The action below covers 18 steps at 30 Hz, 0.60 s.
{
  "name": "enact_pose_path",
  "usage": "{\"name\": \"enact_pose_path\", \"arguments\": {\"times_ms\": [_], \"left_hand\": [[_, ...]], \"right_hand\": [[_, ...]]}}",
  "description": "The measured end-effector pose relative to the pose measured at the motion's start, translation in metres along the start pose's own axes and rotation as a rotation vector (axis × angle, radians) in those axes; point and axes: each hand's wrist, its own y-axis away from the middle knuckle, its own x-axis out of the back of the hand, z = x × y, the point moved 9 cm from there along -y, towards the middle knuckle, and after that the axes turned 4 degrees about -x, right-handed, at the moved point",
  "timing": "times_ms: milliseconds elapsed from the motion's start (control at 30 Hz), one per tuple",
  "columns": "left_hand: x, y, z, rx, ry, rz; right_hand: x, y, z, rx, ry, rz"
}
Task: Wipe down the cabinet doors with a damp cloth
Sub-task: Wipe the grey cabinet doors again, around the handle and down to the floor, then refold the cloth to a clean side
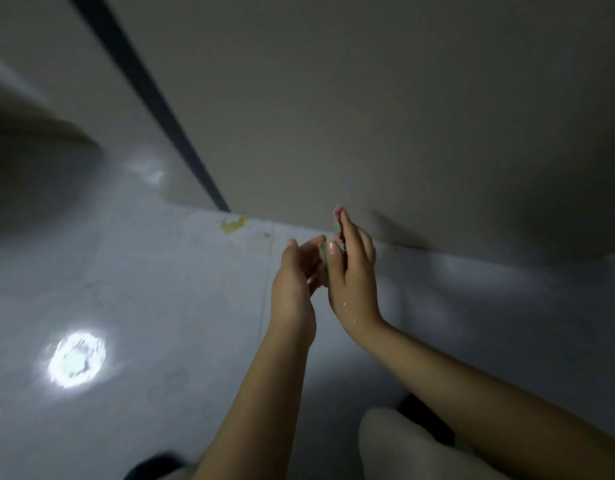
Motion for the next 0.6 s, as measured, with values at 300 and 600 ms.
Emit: {"name": "enact_pose_path", "arguments": {"times_ms": [300,600], "left_hand": [[0.108,0.124,0.123,0.084,0.094,0.133],[0.248,0.225,0.241,-0.012,0.145,0.227]], "right_hand": [[-0.063,0.079,-0.176,-0.061,0.075,-0.316],[-0.163,0.154,-0.348,-0.046,0.092,-0.468]]}}
